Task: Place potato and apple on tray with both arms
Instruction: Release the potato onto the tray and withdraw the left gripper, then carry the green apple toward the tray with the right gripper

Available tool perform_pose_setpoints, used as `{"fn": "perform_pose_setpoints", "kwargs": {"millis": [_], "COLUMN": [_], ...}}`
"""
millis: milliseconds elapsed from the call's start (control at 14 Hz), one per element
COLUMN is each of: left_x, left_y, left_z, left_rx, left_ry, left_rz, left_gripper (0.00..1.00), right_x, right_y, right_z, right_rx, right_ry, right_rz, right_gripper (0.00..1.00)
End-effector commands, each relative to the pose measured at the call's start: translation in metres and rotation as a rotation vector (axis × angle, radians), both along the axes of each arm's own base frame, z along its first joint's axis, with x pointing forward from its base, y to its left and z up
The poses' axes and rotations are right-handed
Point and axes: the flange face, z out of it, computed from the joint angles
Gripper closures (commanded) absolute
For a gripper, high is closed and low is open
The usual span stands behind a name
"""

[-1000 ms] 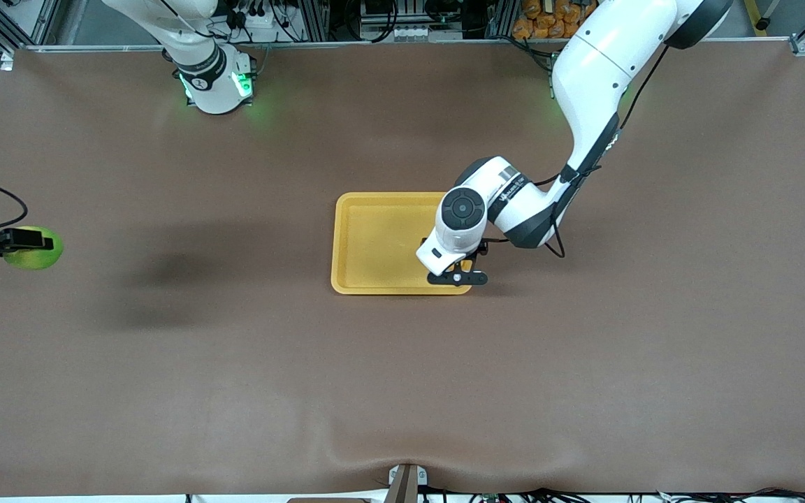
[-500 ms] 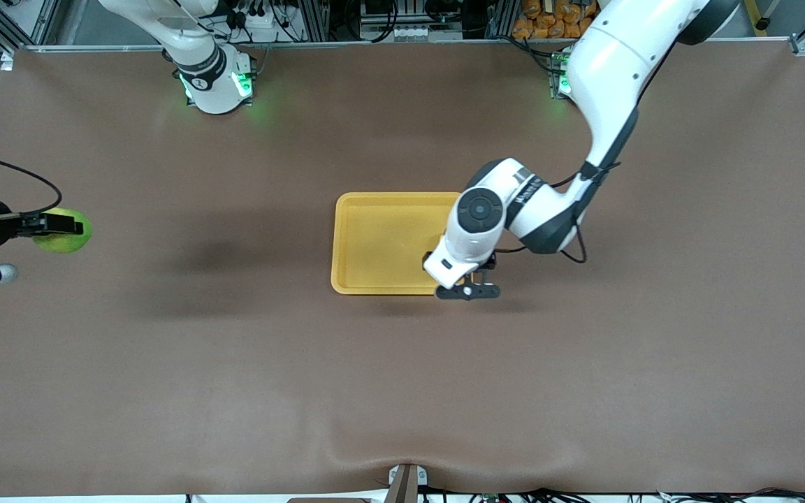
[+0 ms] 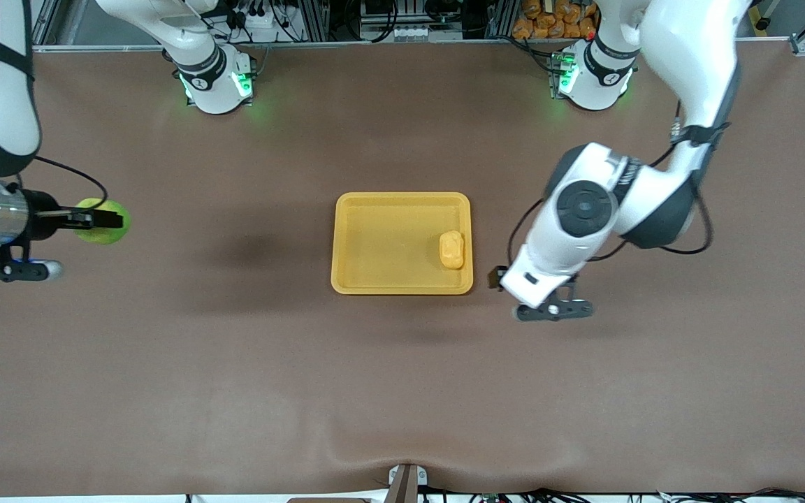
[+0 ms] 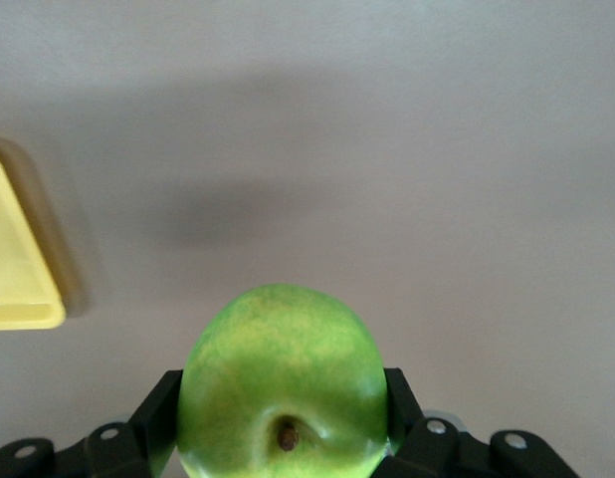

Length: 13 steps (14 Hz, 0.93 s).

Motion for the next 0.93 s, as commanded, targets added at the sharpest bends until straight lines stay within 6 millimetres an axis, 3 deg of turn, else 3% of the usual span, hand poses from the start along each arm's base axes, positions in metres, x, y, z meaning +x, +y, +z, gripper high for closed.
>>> {"fn": "perform_pose_setpoints", "kwargs": {"millis": [0, 71, 429, 643, 857], "left_x": [0.006, 0.01, 0.009, 0.001, -0.012], "left_y": [0.04, 0.062, 0.13, 0.142, 0.149], "left_z": [0.029, 0.039, 0.086, 0.106, 0.137], "left_rx": [-0.036, -0.031, 0.002, 0.024, 0.059], "left_ry": [0.034, 0.034, 0.033, 0.045, 0.021], "left_rz": [-0.035, -0.056, -0.011, 0.007, 0.017], "left_gripper": [0.0, 0.0, 0.0, 0.0, 0.0], "right_x": [-0.013, -0.014, -0.018, -0.021, -0.027], "right_y": [0.034, 0.046, 0.092, 0.117, 0.158], "right_z": [0.006, 0.002, -0.004, -0.011, -0.022], "right_rx": [-0.016, -0.008, -0.027, -0.031, -0.06], "right_ry": [0.011, 0.018, 0.016, 0.016, -0.004], "right_rz": [-0.06, -0.07, -0.124, -0.166, -0.201], "right_gripper": [1.0, 1.0, 1.0, 1.0, 1.0]}}
